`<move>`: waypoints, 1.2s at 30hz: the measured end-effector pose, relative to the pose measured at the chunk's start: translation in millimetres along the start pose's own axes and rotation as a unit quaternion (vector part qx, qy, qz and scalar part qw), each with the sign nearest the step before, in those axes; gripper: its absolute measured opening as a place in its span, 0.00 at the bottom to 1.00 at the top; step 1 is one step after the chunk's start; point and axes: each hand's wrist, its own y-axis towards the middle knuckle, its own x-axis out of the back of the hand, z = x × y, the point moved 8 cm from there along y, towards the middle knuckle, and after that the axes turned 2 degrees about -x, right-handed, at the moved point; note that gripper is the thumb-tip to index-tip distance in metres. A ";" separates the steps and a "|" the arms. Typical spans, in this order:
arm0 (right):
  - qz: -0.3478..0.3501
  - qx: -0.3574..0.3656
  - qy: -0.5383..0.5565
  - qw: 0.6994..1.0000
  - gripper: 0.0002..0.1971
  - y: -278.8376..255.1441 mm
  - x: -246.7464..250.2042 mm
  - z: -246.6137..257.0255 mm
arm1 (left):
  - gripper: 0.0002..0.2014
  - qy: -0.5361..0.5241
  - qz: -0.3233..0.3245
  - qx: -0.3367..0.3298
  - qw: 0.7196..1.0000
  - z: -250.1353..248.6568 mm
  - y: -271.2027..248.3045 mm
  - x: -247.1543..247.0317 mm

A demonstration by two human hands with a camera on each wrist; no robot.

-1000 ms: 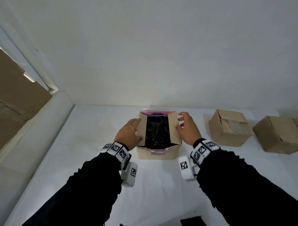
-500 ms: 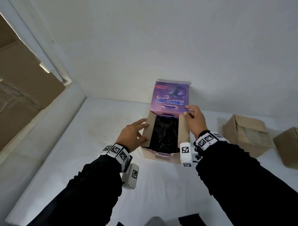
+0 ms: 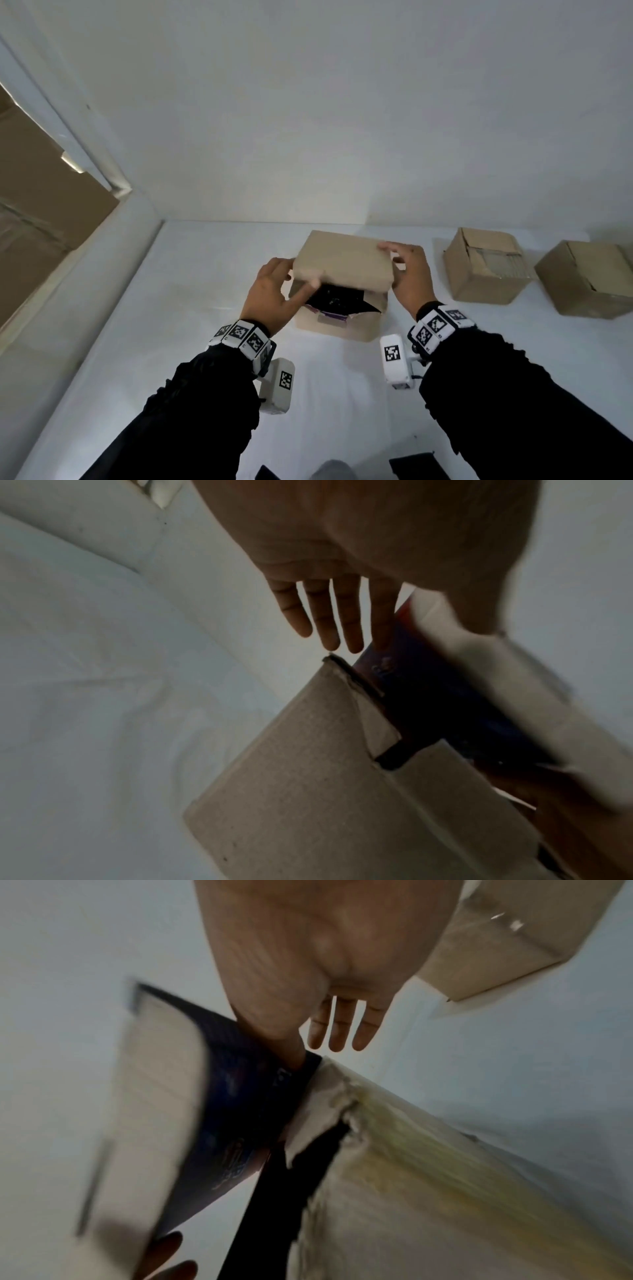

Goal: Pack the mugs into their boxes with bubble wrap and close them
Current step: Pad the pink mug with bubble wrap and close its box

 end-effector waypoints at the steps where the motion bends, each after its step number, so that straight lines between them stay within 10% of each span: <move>1: 0.003 -0.004 0.012 1.000 0.19 -10.7 0.1 0.5 | 0.33 -0.015 0.006 -0.007 1.000 -2.7 -2.4 0.0; 12: -0.078 0.054 0.073 0.993 0.06 -86.1 19.6 24.6 | 0.04 -0.113 -0.047 0.064 0.990 10.9 -11.5 12.9; 36: -0.142 0.155 -0.215 0.954 0.04 -107.2 6.1 24.6 | 0.10 -0.010 -0.006 0.033 0.999 16.0 -18.9 2.1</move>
